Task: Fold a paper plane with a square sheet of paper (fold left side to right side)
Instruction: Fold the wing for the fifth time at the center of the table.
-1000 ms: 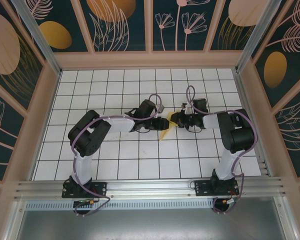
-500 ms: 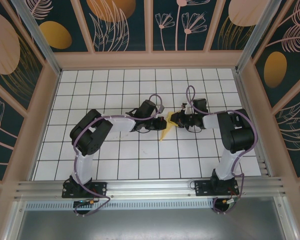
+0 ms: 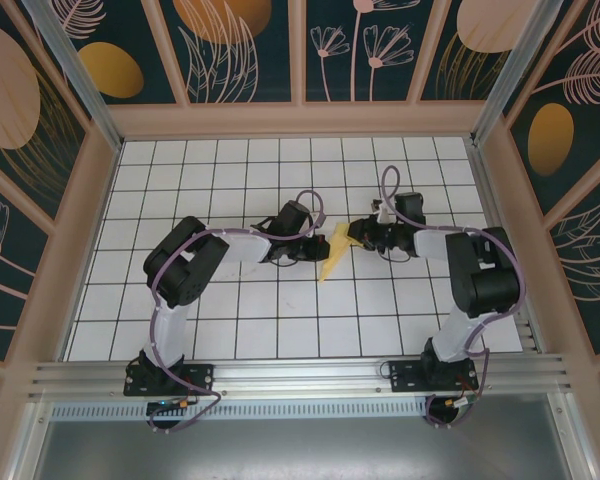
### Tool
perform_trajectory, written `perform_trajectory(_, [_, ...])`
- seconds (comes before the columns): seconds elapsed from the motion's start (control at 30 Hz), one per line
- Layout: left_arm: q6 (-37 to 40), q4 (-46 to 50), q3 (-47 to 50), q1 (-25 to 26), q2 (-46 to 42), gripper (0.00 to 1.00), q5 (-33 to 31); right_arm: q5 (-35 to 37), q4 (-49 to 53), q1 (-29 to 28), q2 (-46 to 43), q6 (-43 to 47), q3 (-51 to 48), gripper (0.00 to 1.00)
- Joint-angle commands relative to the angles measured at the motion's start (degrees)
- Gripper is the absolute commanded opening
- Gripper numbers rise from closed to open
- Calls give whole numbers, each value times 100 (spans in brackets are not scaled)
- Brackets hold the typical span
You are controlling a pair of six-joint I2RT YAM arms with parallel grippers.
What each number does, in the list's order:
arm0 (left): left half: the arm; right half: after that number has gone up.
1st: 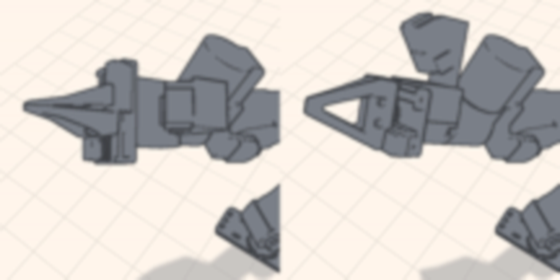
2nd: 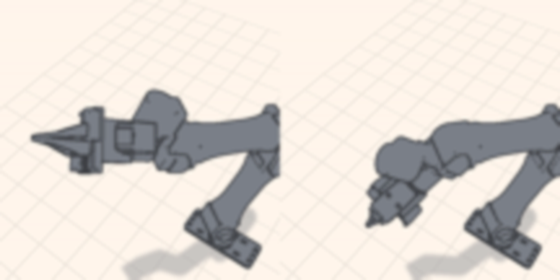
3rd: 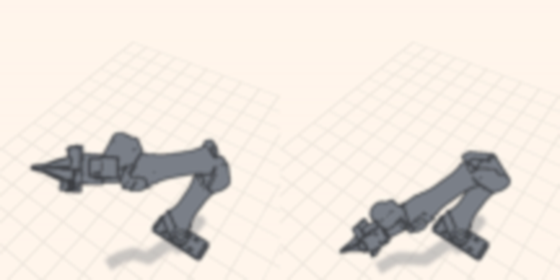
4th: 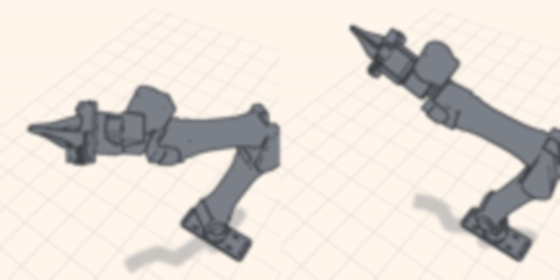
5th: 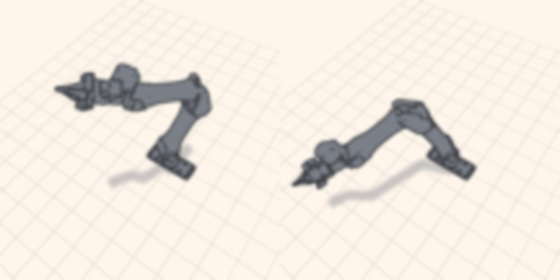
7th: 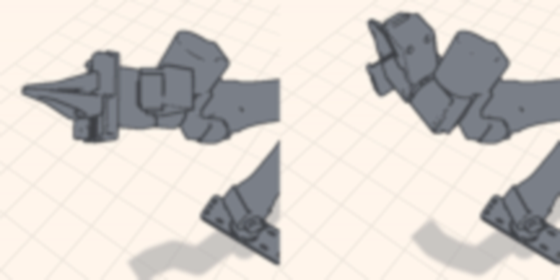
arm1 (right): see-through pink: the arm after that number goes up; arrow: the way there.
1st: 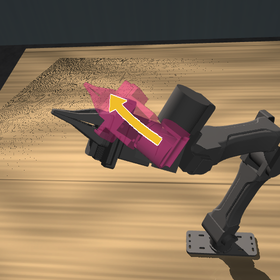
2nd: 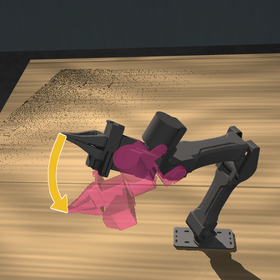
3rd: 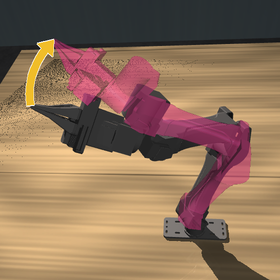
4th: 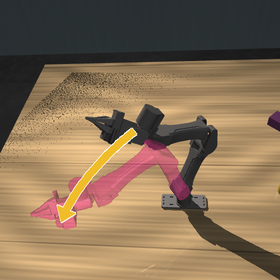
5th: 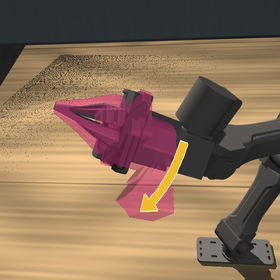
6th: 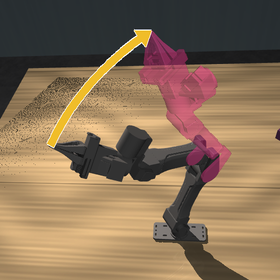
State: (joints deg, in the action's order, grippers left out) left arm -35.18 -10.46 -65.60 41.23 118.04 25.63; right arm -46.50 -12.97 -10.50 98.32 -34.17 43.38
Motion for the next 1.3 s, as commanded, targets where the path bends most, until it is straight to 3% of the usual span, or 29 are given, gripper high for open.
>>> perform_trajectory(0.0, [123,-139,-107,-32,123,3,177,33,193,28,-206,193,-60,20])
perform_trajectory(1.27, [229,-77,-305,-30,437,5,561,728,1033,-403,656,249,527,19])
